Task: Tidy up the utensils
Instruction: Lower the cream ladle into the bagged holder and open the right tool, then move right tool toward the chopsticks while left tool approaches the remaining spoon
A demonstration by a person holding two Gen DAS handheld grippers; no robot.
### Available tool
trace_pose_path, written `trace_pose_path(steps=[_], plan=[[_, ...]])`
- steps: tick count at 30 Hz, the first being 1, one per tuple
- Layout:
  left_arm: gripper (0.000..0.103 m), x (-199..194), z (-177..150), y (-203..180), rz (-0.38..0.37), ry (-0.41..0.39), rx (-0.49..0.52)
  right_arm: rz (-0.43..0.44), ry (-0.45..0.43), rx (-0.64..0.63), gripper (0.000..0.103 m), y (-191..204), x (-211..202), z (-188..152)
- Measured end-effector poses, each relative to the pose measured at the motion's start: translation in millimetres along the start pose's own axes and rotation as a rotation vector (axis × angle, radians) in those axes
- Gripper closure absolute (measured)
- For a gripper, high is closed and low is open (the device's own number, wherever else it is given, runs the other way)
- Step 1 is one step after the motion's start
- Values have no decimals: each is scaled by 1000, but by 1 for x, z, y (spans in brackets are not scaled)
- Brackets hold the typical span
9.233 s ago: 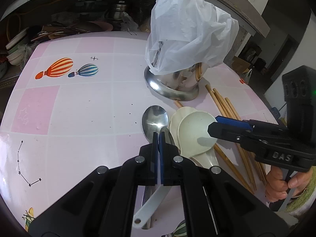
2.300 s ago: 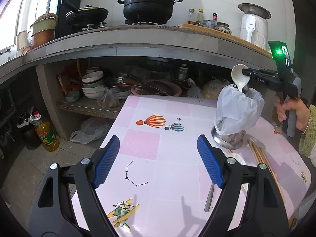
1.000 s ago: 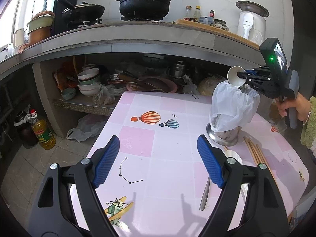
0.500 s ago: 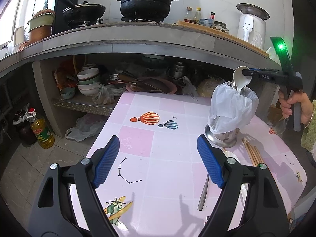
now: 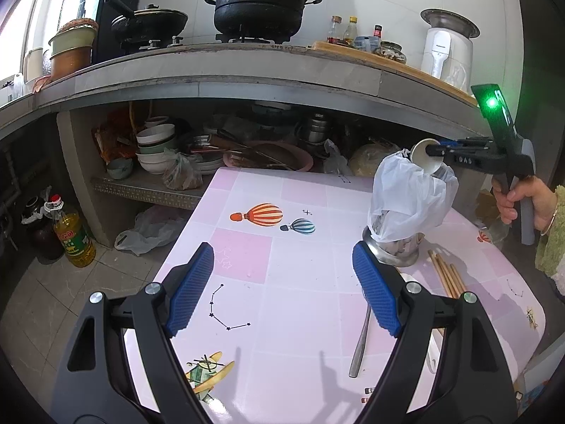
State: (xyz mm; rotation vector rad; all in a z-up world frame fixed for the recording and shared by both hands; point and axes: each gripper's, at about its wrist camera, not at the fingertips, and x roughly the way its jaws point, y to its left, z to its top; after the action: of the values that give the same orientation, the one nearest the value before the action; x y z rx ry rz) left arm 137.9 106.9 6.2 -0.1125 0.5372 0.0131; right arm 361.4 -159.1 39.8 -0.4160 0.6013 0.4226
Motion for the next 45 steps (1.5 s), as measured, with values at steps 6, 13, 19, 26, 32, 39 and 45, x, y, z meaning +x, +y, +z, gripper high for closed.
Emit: trace_pose_path(steps=[6,13,19,26,32,39,45], plan=[[26,-1,0,0,-1,0,-2,-12,18,-25,79,1,-2,-7],[26,-2,0,-1,-5,3,-5,45,15,60,77,-15,-12,-12],[25,-1,0,-2,-2,4,-5,29,5,116,76,-27,-26,-24],[25,-1,0,-5,-9,11,0,26,-32,229,76,-53,-48,-43],[25,-1,-2,-13,-11,23,21,46,-100,305,76,-60,-83,-62],[25,9,-9,-24,-35,57,47,108,-102,415,59,-41,-114,-118],[25,32,-20,-47,-84,124,102,164,-23,546,59,-13,-113,-175]])
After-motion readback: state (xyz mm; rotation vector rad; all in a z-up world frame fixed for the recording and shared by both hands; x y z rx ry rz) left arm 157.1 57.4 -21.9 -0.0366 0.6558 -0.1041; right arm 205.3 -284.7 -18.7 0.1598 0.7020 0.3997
